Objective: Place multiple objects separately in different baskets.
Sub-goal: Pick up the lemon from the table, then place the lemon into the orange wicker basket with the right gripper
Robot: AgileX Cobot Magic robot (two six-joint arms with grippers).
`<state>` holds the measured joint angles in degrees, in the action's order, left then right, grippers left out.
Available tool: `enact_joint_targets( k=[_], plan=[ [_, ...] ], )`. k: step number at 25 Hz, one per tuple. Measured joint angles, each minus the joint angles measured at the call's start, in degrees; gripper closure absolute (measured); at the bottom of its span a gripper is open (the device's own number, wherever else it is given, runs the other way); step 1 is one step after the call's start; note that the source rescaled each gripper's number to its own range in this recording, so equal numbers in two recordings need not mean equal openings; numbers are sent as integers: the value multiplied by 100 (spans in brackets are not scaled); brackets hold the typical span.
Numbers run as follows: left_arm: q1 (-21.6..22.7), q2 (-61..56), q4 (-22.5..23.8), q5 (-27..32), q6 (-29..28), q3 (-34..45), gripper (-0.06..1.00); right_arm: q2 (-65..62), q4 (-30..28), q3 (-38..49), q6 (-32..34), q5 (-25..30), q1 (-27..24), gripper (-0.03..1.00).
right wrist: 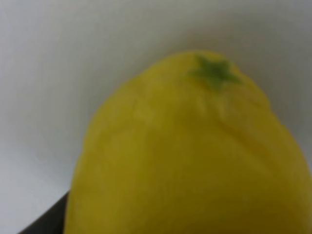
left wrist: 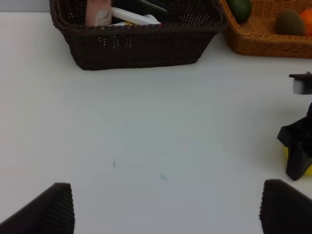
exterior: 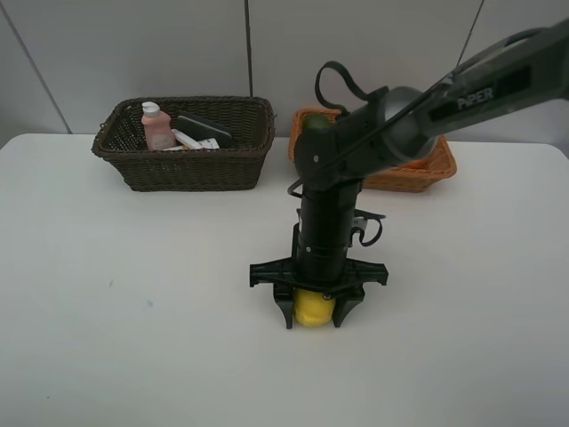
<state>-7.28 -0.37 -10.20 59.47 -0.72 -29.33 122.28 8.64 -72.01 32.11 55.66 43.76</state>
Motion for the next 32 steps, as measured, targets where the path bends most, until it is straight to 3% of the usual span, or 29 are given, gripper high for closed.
enact_joint_targets(
  k=[5,12,16,23,29,30,32],
  plan=[
    [0,0,0,0,0,0,-6,-304,-254,-220,-242,125,0,86],
    [0,0,0,0,0,0,-6,-857,-1556,-1426,-512,625,-318,86],
    [0,0,0,0,0,0,-6,-737,-1555,-2066,-1156,527,-928,86],
    [0,0,0,0,0,0,-6,16,-1285,-3041,-1816,-327,-2024,86],
    [0,0,0,0,0,0,-6,878,-1244,-3649,-2313,-643,-2391,86],
    [0,0,0,0,0,0,-6,977,-1251,-3686,-2324,-702,-2399,83],
    [0,0,0,0,0,0,-6,1096,-1347,-3717,-2339,-811,-2405,40]
  ],
)
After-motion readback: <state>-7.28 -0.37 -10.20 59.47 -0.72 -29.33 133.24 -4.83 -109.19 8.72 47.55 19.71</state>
